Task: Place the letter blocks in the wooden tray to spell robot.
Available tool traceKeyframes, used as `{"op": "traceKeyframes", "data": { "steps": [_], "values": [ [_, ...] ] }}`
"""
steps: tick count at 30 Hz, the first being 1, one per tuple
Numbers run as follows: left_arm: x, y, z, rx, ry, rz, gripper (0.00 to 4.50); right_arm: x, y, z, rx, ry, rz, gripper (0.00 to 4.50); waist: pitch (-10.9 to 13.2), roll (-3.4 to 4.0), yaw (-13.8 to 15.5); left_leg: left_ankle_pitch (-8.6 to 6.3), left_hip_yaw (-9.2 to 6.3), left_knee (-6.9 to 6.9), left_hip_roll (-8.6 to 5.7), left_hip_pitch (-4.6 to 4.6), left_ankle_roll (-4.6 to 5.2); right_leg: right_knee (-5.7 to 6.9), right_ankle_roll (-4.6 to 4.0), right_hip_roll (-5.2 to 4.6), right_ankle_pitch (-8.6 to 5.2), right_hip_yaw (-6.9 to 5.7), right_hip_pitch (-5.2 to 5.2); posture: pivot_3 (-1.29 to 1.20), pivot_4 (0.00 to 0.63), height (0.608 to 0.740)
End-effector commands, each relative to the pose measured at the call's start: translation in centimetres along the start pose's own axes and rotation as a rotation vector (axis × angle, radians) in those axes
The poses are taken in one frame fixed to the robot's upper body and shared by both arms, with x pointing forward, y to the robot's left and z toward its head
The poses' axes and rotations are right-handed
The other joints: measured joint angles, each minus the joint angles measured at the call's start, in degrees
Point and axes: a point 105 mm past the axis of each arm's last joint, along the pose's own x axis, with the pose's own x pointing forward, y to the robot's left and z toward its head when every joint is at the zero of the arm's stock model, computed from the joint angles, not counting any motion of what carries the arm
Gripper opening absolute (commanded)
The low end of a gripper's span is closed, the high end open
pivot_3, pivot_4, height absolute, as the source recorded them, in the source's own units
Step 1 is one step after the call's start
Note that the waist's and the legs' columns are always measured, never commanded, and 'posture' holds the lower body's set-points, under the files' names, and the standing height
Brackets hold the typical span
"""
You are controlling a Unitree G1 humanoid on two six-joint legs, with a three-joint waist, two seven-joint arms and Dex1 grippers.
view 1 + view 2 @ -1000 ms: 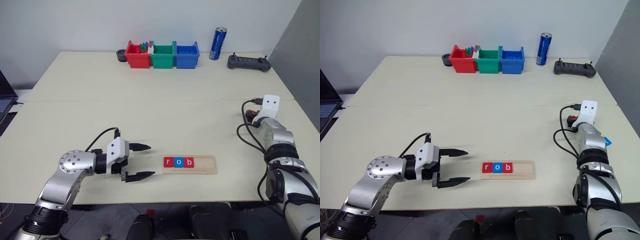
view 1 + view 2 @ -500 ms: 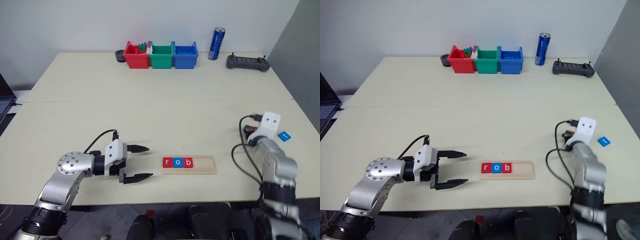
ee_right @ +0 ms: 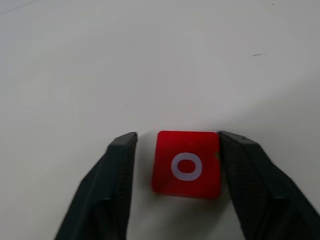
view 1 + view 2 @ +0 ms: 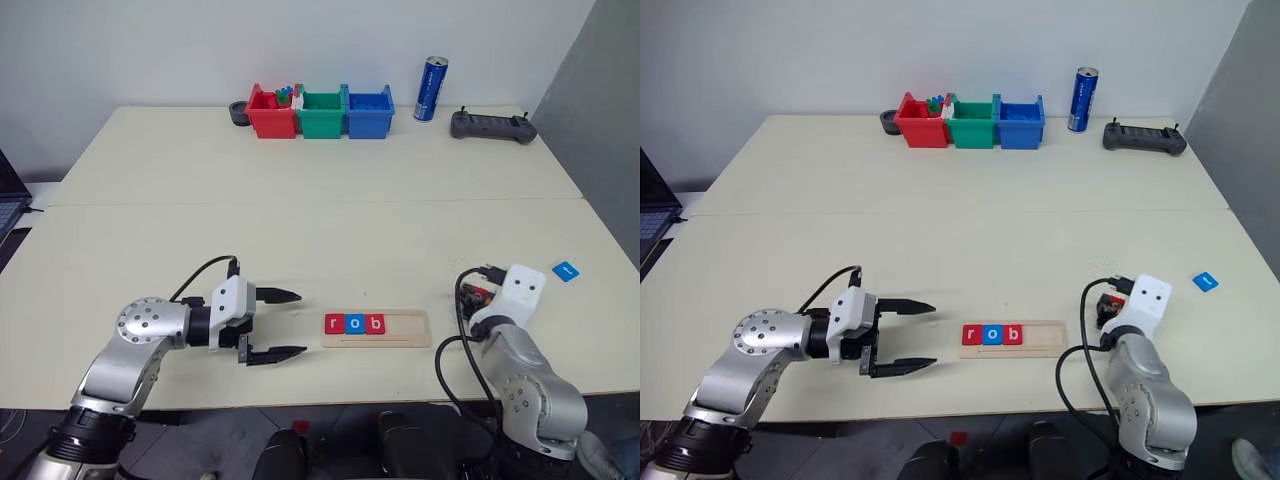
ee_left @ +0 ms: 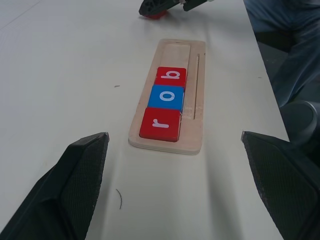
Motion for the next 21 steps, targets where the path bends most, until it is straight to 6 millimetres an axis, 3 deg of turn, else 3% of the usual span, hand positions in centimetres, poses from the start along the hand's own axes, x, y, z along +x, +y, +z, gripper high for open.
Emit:
{"op": "traceKeyframes", "data": {
  "steps": [1, 3, 8, 16, 21],
  "values": [
    [0.0, 0.0, 0.6, 0.023, -0.007, -0.008, 4.5, -0.3, 0.4, 1.4, -0.016, -0.08, 0.019, 3.89, 0.0, 0.01, 0.0, 0.0, 0.0, 0.0, 0.0, -0.01, 0.0, 0.0, 0.0, 0.0, 0.0, 0.0, 0.0, 0.0, 0.15, 0.74],
    [0.1, 0.0, 0.8, 0.023, -0.008, -0.007, 4.5, -0.7, 0.4, 2.7, -0.096, -0.142, 0.055, 4.45, 0.0, 0.03, 0.0, 0.0, 0.01, 0.0, 0.0, -0.01, 0.0, 0.0, 0.0, 0.0, 0.0, 0.01, -0.01, 0.0, 0.15, 0.74],
    [0.1, 0.1, 1.0, 0.023, -0.006, -0.007, 4.5, -1.0, -0.8, 3.7, -0.318, -0.134, 0.232, 4.45, 0.0, 0.03, 0.0, 0.0, 0.02, 0.0, -0.03, -0.06, 0.0, -0.04, 0.01, -0.03, -0.01, 0.01, -0.02, 0.0, 0.15, 0.74],
    [0.5, 0.1, 1.1, 0.019, -0.012, -0.014, 4.5, -1.5, -2.8, 3.3, -0.56, 0.069, 0.655, 4.45, 0.1, -0.03, 0.1, -0.01, 0.04, 0.02, -0.05, -0.04, 0.02, -0.05, 0.02, -0.02, -0.01, 0.01, 0.02, 0.0, 0.15, 0.74],
    [0.1, 0.1, 0.5, 0.015, -0.007, -0.012, 4.5, -1.4, -3.7, 2.8, -0.743, 0.123, 0.774, 4.45, 0.1, -0.08, 0.1, -0.01, 0.08, 0.04, -0.04, -0.04, 0.02, -0.06, 0.02, -0.02, -0.01, 0.04, 0.02, 0.0, 0.15, 0.74]
  ]
}}
